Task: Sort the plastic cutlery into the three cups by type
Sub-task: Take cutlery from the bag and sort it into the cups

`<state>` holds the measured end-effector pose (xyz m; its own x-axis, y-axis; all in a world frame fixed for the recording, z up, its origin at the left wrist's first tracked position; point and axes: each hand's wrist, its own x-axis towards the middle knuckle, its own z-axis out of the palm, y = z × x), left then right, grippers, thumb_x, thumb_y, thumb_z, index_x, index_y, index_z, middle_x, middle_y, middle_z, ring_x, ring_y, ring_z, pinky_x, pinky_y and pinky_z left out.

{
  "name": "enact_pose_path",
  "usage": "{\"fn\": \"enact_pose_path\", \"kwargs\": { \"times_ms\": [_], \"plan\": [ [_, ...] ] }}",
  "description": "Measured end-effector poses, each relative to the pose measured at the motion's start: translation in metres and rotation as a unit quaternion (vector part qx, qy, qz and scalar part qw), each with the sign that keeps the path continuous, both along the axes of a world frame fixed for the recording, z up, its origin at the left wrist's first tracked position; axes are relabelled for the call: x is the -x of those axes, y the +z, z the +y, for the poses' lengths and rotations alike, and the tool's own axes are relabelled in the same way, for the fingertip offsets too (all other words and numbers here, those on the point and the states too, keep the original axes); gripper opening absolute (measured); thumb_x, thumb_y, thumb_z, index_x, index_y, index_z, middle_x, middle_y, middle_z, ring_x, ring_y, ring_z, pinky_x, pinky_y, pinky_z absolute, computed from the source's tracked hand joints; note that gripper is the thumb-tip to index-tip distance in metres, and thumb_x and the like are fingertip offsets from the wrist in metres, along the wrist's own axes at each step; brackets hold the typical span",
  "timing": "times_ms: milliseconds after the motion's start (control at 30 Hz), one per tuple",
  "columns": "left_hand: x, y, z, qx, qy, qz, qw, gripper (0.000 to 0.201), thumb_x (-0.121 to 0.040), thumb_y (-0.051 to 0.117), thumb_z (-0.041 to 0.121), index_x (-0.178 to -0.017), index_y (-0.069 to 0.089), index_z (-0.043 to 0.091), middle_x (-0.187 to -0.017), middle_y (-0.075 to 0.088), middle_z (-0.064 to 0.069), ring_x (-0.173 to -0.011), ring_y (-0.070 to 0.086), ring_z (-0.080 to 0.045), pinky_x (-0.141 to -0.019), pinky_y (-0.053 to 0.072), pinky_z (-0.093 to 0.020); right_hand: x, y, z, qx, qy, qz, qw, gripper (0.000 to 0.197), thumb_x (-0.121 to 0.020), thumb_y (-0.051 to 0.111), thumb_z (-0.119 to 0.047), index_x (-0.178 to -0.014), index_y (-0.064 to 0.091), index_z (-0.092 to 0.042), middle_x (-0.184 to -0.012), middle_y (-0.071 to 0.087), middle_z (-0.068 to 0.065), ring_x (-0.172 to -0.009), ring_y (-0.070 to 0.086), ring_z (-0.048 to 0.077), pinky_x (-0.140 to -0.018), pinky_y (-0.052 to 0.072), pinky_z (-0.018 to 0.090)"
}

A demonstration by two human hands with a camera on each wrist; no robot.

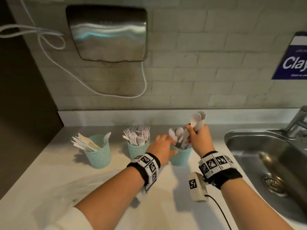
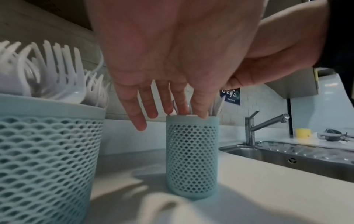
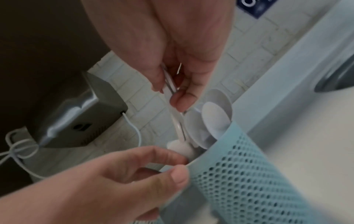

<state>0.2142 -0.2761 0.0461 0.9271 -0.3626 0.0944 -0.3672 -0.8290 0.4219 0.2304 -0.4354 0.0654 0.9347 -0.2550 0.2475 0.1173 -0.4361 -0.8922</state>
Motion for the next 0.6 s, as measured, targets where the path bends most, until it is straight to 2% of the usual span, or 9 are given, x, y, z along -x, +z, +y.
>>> {"fn": "enact_pose_path", "kwargs": {
  "times_ms": [167, 233, 267, 300, 400, 433, 500, 533, 600],
  "plan": [
    [-0.001, -0.005, -0.002, -0.006, 0.007, -0.048, 0.999, 0.023, -0.091, 0.057, 0.034, -0.112, 0.056, 0.025, -0.123, 0.050, 0.004, -0.111, 0.045, -0.019, -0.087, 0.045, -0.036, 0.008, 0.000, -0.001, 0.115, 0.005, 0.049, 0.992, 0.027, -0.088, 0.065, -0.026, -0.102, 0.061, -0.004, -0.091, 0.066, 0.010, -0.083, 0.063, 0.024, -0.068, 0.047, 0.029],
    [-0.001, -0.007, -0.003, -0.007, 0.014, -0.068, 0.998, 0.019, -0.092, 0.055, 0.034, -0.109, 0.057, 0.025, -0.119, 0.051, 0.004, -0.108, 0.046, -0.019, -0.082, 0.046, -0.036, 0.010, 0.001, 0.003, 0.299, 0.013, 0.078, 0.951, 0.035, -0.088, 0.062, -0.041, -0.102, 0.062, -0.009, -0.089, 0.066, 0.007, -0.089, 0.061, 0.025, -0.073, 0.045, 0.032],
    [-0.001, -0.007, -0.004, -0.006, 0.017, -0.073, 0.997, 0.018, -0.093, 0.054, 0.035, -0.108, 0.058, 0.025, -0.118, 0.051, 0.005, -0.107, 0.047, -0.018, -0.080, 0.046, -0.036, 0.011, 0.002, 0.006, 0.398, 0.010, 0.091, 0.913, 0.038, -0.087, 0.058, -0.050, -0.099, 0.062, -0.014, -0.086, 0.065, 0.005, -0.092, 0.058, 0.024, -0.074, 0.039, 0.032],
    [-0.001, -0.008, -0.004, -0.005, 0.019, -0.074, 0.997, 0.019, -0.092, 0.053, 0.037, -0.107, 0.058, 0.026, -0.117, 0.051, 0.005, -0.106, 0.047, -0.018, -0.080, 0.046, -0.035, 0.012, 0.002, 0.007, 0.443, 0.006, 0.105, 0.890, 0.039, -0.087, 0.053, -0.057, -0.090, 0.060, -0.019, -0.083, 0.063, 0.002, -0.095, 0.054, 0.023, -0.076, 0.033, 0.034],
    [-0.003, -0.008, -0.003, -0.009, 0.022, -0.074, 0.997, 0.020, -0.092, 0.053, 0.040, -0.107, 0.058, 0.028, -0.118, 0.051, 0.006, -0.106, 0.048, -0.017, -0.081, 0.047, -0.035, 0.015, 0.007, 0.012, 0.451, -0.014, 0.143, 0.881, 0.048, -0.087, 0.045, -0.064, -0.062, 0.051, -0.023, -0.078, 0.058, -0.002, -0.100, 0.045, 0.021, -0.084, 0.027, 0.041],
    [-0.004, -0.008, -0.003, -0.010, 0.022, -0.075, 0.997, 0.019, -0.092, 0.054, 0.040, -0.107, 0.058, 0.028, -0.117, 0.051, 0.006, -0.106, 0.048, -0.017, -0.082, 0.046, -0.035, 0.015, 0.007, 0.013, 0.443, -0.022, 0.130, 0.887, 0.044, -0.085, 0.047, -0.063, -0.065, 0.055, -0.025, -0.082, 0.060, -0.002, -0.102, 0.045, 0.021, -0.085, 0.027, 0.041],
    [-0.004, -0.006, -0.002, -0.002, 0.018, -0.069, 0.997, 0.019, -0.091, 0.055, 0.039, -0.106, 0.060, 0.028, -0.116, 0.052, 0.007, -0.106, 0.047, -0.016, -0.084, 0.044, -0.033, 0.015, 0.003, 0.012, 0.394, -0.052, 0.065, 0.915, 0.035, -0.078, 0.063, -0.057, -0.098, 0.062, -0.028, -0.101, 0.063, -0.002, -0.107, 0.047, 0.022, -0.083, 0.025, 0.038],
    [-0.005, -0.005, -0.002, 0.002, 0.017, -0.064, 0.998, 0.020, -0.091, 0.056, 0.039, -0.106, 0.060, 0.028, -0.116, 0.052, 0.008, -0.106, 0.047, -0.015, -0.085, 0.043, -0.032, 0.015, -0.003, 0.010, 0.357, -0.072, 0.019, 0.931, 0.050, -0.073, 0.071, -0.051, -0.115, 0.056, -0.028, -0.112, 0.059, -0.002, -0.109, 0.048, 0.022, -0.082, 0.024, 0.037],
    [-0.004, -0.005, -0.001, 0.007, 0.018, -0.057, 0.998, 0.020, -0.091, 0.056, 0.039, -0.108, 0.061, 0.029, -0.117, 0.052, 0.009, -0.107, 0.047, -0.015, -0.086, 0.043, -0.032, 0.016, -0.008, 0.005, 0.304, -0.078, -0.061, 0.948, 0.076, -0.067, 0.079, -0.038, -0.132, 0.041, -0.029, -0.125, 0.051, -0.002, -0.112, 0.048, 0.019, -0.083, 0.027, 0.034]
  ]
}}
